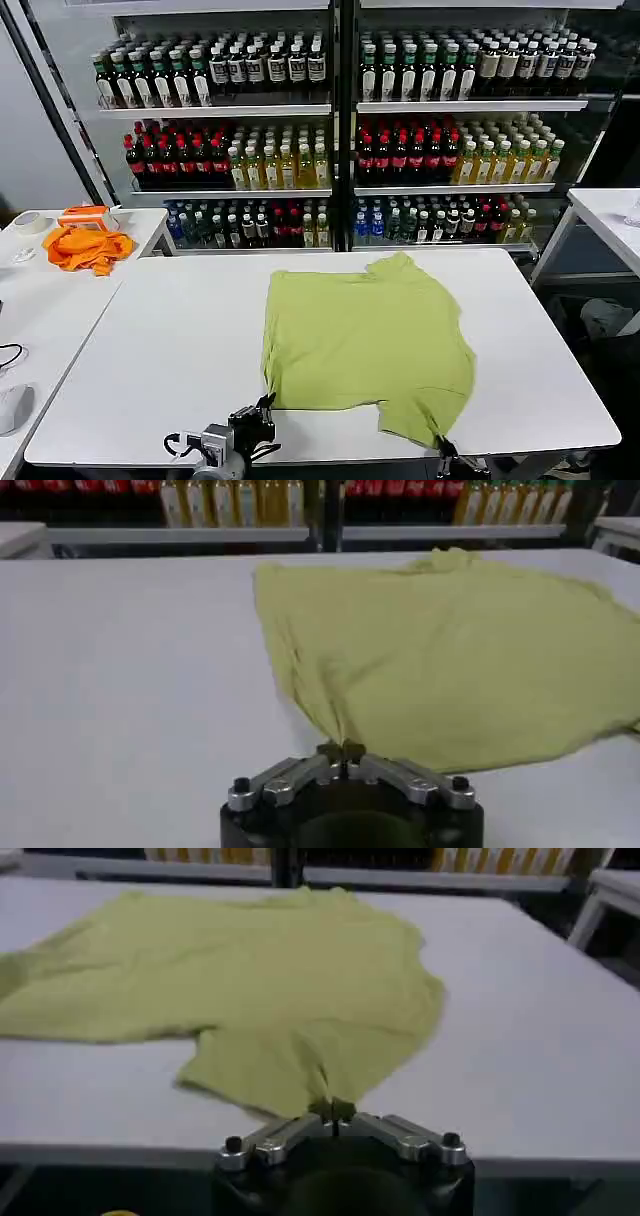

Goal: Fold and organize the clothes.

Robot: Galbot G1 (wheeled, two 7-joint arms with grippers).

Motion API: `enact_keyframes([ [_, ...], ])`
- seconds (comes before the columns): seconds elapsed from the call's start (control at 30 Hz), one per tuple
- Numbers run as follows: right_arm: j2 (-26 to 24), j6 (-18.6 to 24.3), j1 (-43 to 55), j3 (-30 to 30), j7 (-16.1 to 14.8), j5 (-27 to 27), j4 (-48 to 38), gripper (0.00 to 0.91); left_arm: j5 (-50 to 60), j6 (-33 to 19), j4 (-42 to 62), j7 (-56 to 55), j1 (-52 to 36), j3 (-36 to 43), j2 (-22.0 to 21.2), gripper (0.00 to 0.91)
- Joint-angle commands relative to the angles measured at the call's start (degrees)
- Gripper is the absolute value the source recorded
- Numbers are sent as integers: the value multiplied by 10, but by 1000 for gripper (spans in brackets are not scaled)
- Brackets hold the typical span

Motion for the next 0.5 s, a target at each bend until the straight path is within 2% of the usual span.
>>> enact_keyframes([
  [0.03,-27,6,-65,77,0,27,110,0,-4,-9,-108,2,79,-31,4,50],
  [0.23,-36,3,-31,91,1,43,108,0,-12,-12,-127,5,83,-54,25,50],
  [0.5,-88,-4,101,80,7,83,23,0,-18,-15,-61,7,15,-42,67,50],
])
